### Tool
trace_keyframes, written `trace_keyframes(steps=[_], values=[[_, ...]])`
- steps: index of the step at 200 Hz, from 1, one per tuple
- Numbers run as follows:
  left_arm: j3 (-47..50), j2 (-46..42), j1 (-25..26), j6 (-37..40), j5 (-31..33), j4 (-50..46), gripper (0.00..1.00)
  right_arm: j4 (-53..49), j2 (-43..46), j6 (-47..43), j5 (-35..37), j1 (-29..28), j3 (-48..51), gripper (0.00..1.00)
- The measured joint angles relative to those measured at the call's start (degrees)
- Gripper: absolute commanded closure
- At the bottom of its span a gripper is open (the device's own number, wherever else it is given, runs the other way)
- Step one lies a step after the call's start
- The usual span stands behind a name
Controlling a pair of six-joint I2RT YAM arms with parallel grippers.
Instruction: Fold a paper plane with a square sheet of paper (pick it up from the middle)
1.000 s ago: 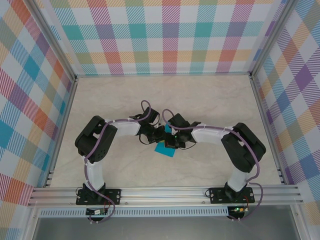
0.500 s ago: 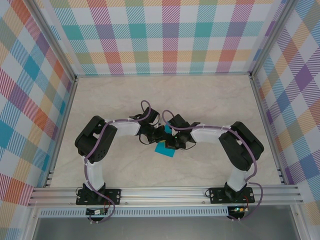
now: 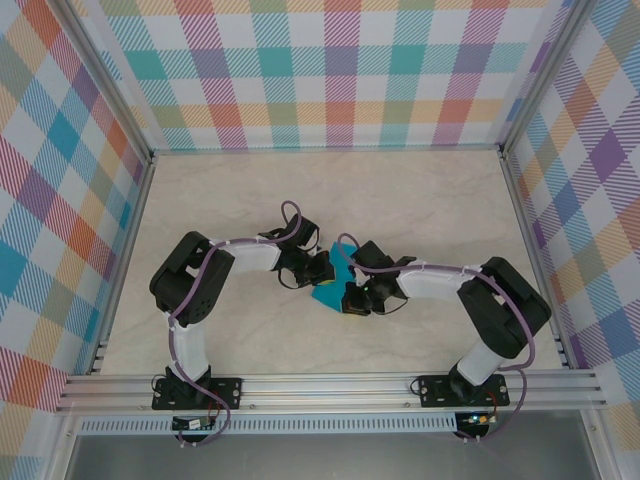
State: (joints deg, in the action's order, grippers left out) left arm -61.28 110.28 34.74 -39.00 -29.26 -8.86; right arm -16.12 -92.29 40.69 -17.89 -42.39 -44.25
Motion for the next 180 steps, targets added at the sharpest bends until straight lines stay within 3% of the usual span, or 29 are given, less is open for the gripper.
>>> trace_keyframes(steps=[52, 117, 180], values=[[0.0, -0.02, 0.0, 0.0, -0.11, 0.07, 1.0, -1.79, 2.58, 0.02, 1.62, 0.0, -2.08, 1.0], [0.39, -0.22, -0.04, 0.26, -0.63, 1.16, 0.99, 0.63, -4.02, 0.72, 3.56, 0.0, -4.57, 1.0], [4.83, -3.28, -0.04, 0.63, -1.81, 4.07, 0.94, 0.66, -4.37, 0.7, 3.96, 0.0, -4.46, 1.0]])
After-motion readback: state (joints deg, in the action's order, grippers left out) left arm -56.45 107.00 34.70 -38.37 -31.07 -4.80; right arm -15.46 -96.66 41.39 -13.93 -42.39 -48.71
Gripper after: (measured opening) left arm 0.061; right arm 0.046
